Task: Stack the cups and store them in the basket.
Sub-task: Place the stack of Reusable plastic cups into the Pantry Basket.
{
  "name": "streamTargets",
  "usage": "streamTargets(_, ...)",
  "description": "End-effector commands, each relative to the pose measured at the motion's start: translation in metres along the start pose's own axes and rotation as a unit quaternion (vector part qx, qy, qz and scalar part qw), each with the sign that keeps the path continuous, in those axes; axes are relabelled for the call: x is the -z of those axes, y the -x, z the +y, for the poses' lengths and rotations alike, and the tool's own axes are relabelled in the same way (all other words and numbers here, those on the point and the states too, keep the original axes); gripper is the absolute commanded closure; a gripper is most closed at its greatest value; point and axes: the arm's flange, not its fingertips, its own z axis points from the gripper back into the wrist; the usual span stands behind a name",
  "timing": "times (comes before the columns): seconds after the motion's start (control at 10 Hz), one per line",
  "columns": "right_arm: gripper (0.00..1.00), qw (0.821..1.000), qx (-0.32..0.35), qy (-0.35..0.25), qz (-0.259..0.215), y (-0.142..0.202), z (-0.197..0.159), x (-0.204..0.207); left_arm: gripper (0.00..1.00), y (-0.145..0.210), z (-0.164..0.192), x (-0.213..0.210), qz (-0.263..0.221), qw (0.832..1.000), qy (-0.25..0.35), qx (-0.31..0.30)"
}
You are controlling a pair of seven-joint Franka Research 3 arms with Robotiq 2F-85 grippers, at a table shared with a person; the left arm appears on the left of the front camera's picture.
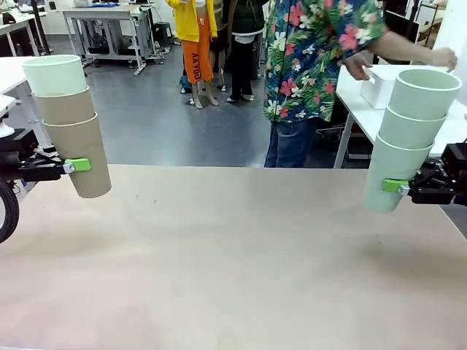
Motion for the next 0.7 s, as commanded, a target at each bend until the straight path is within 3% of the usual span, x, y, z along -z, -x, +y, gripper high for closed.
streamTargets(0.0, 0.15, 1.0, -0.006, 0.001, 0.0, -0.0029, 0.0001, -0.0004, 0.15, -0.0049, -0.0012, 0.0006, -0.002, 1.0, 0.002, 0.006)
streamTargets(0.6, 0.15, 1.0, -0.006, 0.001, 0.0, -0.0029, 0.0001, -0.0004, 0.15, -0.0049, -0.0012, 0.0006, -0.002, 1.0, 0.002, 0.006)
